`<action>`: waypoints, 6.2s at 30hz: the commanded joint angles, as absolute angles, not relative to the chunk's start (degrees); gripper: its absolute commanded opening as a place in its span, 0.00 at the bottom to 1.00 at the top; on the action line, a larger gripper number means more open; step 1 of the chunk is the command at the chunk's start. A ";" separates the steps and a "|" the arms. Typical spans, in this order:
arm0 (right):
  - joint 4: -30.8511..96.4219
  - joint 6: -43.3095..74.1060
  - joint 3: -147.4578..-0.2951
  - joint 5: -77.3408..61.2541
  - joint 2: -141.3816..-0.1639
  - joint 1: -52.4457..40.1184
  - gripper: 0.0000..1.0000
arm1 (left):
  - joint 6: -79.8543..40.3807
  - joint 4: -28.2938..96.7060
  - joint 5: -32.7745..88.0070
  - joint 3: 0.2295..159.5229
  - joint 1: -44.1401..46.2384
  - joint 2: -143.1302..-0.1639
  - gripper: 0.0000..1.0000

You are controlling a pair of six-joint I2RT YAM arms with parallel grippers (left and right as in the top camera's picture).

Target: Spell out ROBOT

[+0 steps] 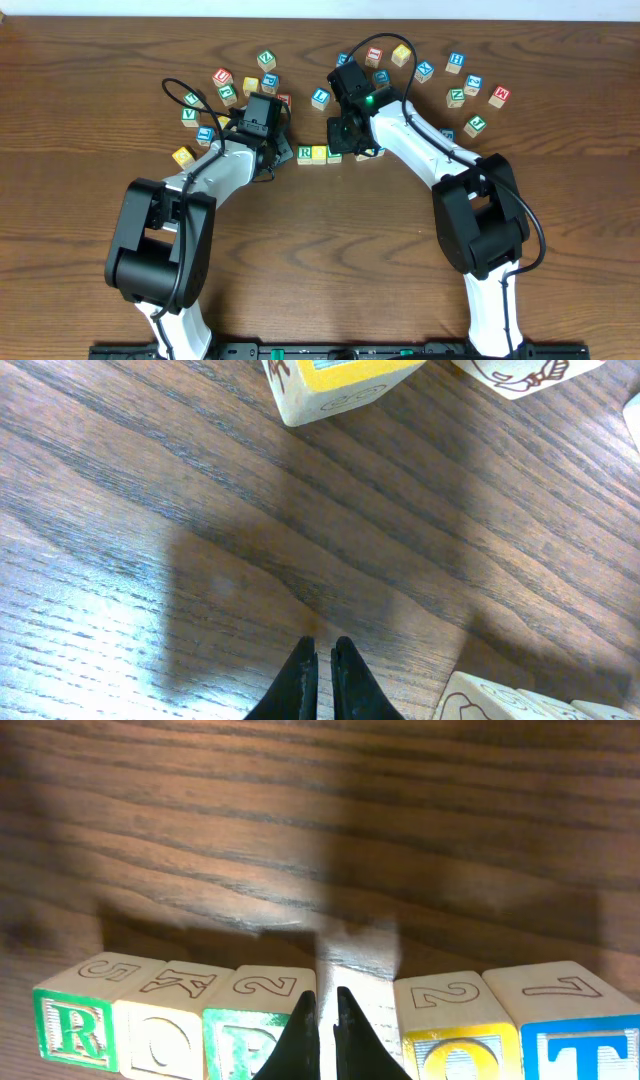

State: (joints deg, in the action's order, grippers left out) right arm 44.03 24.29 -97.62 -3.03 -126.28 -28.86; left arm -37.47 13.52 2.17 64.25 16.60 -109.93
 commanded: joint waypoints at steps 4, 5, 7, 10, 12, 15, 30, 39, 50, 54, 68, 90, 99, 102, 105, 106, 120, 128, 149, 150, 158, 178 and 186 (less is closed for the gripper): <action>44.95 23.53 -97.08 -3.20 -126.78 -29.30 0.02 | -37.32 13.80 0.82 63.81 16.40 -108.40 0.08; 45.21 23.53 -97.08 -3.20 -126.76 -29.30 0.01 | -37.32 13.80 0.82 63.81 16.40 -108.40 0.08; 46.00 23.55 -97.34 -3.16 -126.50 -29.30 0.01 | -37.32 13.82 0.82 63.81 16.40 -108.40 0.08; 46.48 23.53 -97.67 -2.63 -125.12 -29.23 0.01 | -37.32 13.80 0.80 63.81 16.40 -108.40 0.08; 46.35 23.53 -97.84 -1.80 -124.25 -29.23 0.01 | -37.32 13.80 0.82 63.81 16.40 -108.40 0.08; 43.92 23.53 -97.89 -1.63 -123.70 -29.23 0.02 | -37.32 13.78 0.82 63.81 16.40 -108.40 0.07; 35.20 23.53 -97.58 -1.61 -124.25 -29.82 0.02 | -37.32 13.78 0.82 63.81 16.40 -108.40 0.08; 35.44 23.49 -97.58 -2.07 -126.34 -30.55 0.02 | -37.32 13.78 0.82 63.81 16.40 -108.40 0.08; 36.73 23.51 -97.58 -2.07 -126.93 -31.20 0.02 | -37.32 13.78 0.82 63.81 16.40 -108.40 0.07; 37.28 23.53 -97.58 -2.09 -127.35 -31.57 0.02 | -37.32 13.78 0.82 63.81 16.40 -108.40 0.08; 38.96 24.12 -97.58 -2.07 -127.57 -31.62 0.01 | -37.32 13.80 0.82 63.81 16.40 -108.40 0.08; 38.70 23.53 -99.15 -2.07 -123.44 -28.36 0.02 | -37.32 13.78 0.82 63.81 16.40 -108.40 0.08; 42.24 23.81 -97.25 -1.61 -123.87 -28.47 0.02 | -37.32 13.78 0.82 63.81 16.40 -108.40 0.08; 42.22 23.81 -96.12 -1.63 -123.87 -28.71 0.02 | -37.32 13.78 0.82 63.81 16.40 -108.40 0.08; 42.22 24.01 -95.04 -1.67 -123.87 -28.93 0.01 | -37.32 13.67 0.82 63.81 16.40 -108.40 0.08; 42.24 24.01 -94.76 -1.67 -123.87 -28.97 0.02 | -37.32 13.67 0.82 63.81 16.40 -108.40 0.08; 43.51 24.12 -94.21 -3.38 -123.87 -29.87 0.03 | -37.34 13.63 0.84 63.81 16.47 -108.40 0.07; 43.51 24.14 -94.21 -3.38 -123.87 -30.11 0.03 | -37.36 13.63 0.86 63.81 16.47 -108.40 0.08; 43.03 23.05 -95.83 -2.94 -123.17 -27.92 0.02 | -35.09 12.47 0.86 63.81 16.47 -108.44 0.07; 43.18 22.92 -95.96 -2.94 -122.98 -27.77 0.02 | -34.46 12.27 0.86 63.81 16.47 -108.44 0.07; 47.42 22.13 -95.98 -3.40 -122.45 -27.53 0.03 | -30.37 9.47 2.59 63.81 18.04 -108.66 0.08; 49.39 17.02 -96.01 -8.54 -122.45 -27.77 0.02 | -29.32 8.40 4.10 63.81 18.74 -109.43 0.07; 49.76 14.90 -96.01 -8.21 -121.34 -27.68 0.02 | -25.61 7.16 8.05 63.81 18.81 -109.43 0.07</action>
